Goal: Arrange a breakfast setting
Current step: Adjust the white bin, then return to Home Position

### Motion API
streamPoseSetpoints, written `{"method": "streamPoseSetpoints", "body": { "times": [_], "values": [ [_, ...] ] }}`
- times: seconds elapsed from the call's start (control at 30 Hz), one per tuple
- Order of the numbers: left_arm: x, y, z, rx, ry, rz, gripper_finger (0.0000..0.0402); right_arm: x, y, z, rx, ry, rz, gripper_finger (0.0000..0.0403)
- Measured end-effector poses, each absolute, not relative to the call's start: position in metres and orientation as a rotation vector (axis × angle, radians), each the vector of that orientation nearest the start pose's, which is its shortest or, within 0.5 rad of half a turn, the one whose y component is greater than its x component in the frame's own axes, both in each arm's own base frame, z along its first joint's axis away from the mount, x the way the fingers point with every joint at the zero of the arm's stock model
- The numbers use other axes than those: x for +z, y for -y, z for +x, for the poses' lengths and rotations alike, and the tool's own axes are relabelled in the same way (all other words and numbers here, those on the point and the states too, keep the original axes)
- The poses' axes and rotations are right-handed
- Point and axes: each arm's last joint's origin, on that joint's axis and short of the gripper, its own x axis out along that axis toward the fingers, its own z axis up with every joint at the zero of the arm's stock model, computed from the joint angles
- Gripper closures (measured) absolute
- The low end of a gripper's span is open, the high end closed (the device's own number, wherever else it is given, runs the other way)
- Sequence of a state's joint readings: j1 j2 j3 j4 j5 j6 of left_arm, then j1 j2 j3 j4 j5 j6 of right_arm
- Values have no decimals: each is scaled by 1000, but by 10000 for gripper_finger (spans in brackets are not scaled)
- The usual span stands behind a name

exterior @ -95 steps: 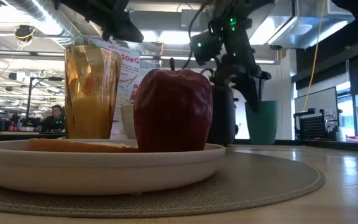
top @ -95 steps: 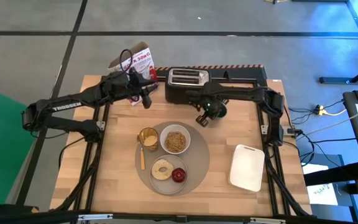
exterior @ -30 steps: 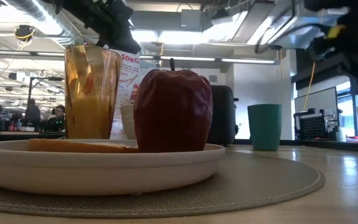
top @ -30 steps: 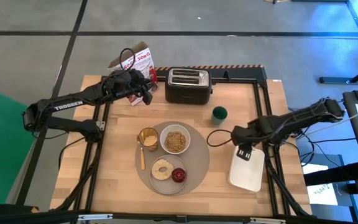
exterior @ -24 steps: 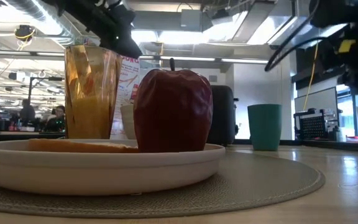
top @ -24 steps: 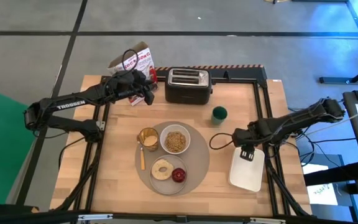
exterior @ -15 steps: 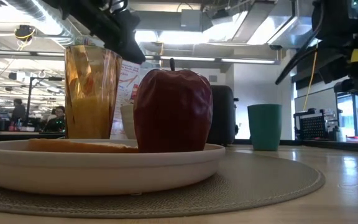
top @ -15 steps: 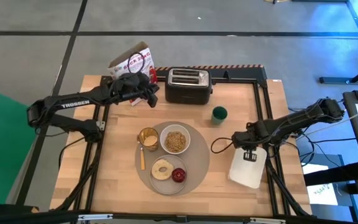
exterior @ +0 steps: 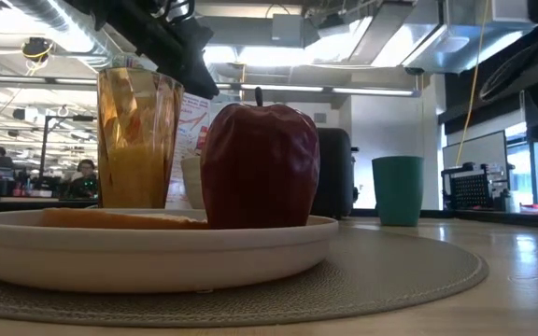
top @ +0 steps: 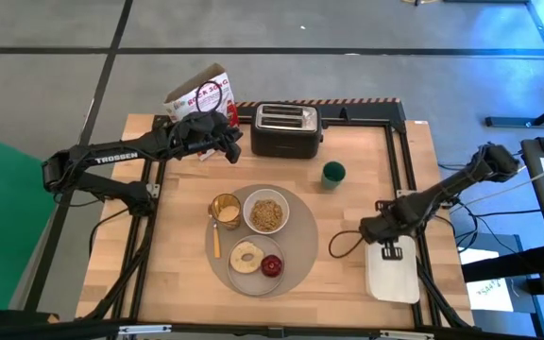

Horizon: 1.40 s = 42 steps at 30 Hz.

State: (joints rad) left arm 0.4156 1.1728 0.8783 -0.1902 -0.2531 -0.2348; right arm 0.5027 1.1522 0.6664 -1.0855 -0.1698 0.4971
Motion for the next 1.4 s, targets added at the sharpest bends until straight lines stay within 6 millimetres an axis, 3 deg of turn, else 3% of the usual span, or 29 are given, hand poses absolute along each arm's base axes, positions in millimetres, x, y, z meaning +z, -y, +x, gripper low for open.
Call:
{"method": "streamPoseSetpoints", "body": {
  "times": [0.17,0.43,0.57,0.7,1.03,1.23,1.4],
  "values": [
    [289,-109,230,711,-413,-261,312,187,-86,131,88,-1654,101,385],
    [293,-108,227,683,-406,-225,312,189,-87,129,47,-1677,173,284],
    [298,-108,223,632,-397,-199,312,203,-88,136,-16,-1595,205,240],
    [307,-108,214,591,-350,-209,312,228,-88,141,-63,-1457,205,221],
    [345,-104,187,426,-110,-189,312,299,-84,150,-37,-1080,251,217],
    [376,-94,177,306,146,-123,312,340,-60,182,-65,-743,297,242],
    [388,-87,172,273,242,-100,327,365,-34,210,-8,-446,337,300]
  ]
}}
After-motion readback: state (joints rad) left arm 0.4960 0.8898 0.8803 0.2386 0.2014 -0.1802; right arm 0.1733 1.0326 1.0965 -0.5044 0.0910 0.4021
